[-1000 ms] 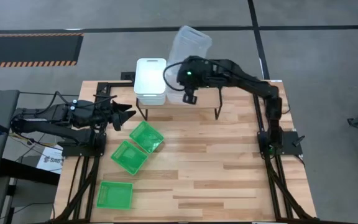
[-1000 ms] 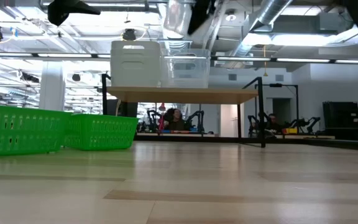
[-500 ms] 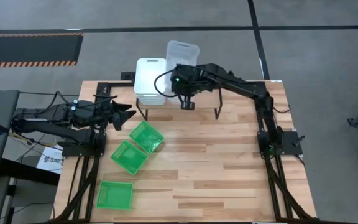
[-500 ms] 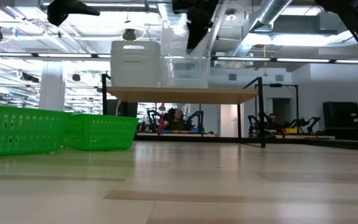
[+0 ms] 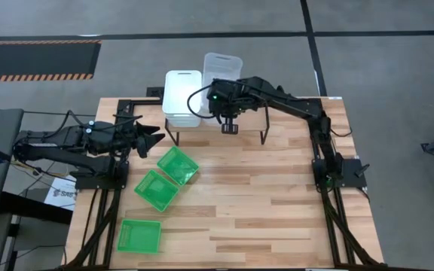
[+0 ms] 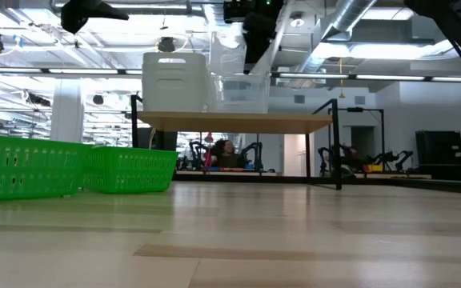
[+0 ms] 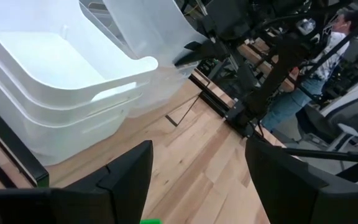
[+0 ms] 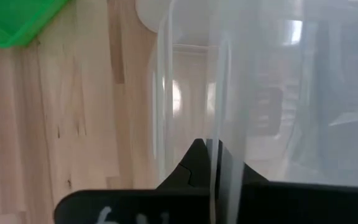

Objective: Stack baskets on shelf by color
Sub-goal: Stack the transparent bin on the transparent bin on the shelf, then put the top green bin on the shelf

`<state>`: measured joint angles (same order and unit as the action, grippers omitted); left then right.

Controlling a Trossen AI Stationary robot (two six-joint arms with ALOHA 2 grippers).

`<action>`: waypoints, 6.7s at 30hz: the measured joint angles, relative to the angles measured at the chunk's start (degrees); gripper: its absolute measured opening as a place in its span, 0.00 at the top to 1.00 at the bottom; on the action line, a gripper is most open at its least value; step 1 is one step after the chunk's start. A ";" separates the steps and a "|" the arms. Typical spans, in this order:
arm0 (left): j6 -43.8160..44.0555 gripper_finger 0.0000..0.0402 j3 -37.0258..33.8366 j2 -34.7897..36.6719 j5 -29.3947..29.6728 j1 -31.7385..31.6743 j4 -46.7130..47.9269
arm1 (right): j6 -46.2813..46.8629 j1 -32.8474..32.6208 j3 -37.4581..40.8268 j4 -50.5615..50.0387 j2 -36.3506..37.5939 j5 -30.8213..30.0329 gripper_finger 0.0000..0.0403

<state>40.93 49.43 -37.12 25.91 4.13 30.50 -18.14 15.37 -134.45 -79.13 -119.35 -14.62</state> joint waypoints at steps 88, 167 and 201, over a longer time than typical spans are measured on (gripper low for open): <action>0.28 0.39 0.00 0.01 0.42 0.00 0.00 | -5.71 4.20 -0.52 -3.65 4.76 7.02 0.61; 0.44 0.39 0.00 0.04 3.39 -0.01 3.48 | -7.19 11.73 -0.22 31.98 5.36 -6.52 0.71; 10.08 0.39 0.04 -3.02 -20.42 1.84 20.79 | 2.68 -22.73 0.87 19.79 -8.57 11.46 0.52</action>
<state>51.01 49.47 -40.13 5.49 5.98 51.29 -15.45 -7.35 -133.58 -59.34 -127.92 -3.16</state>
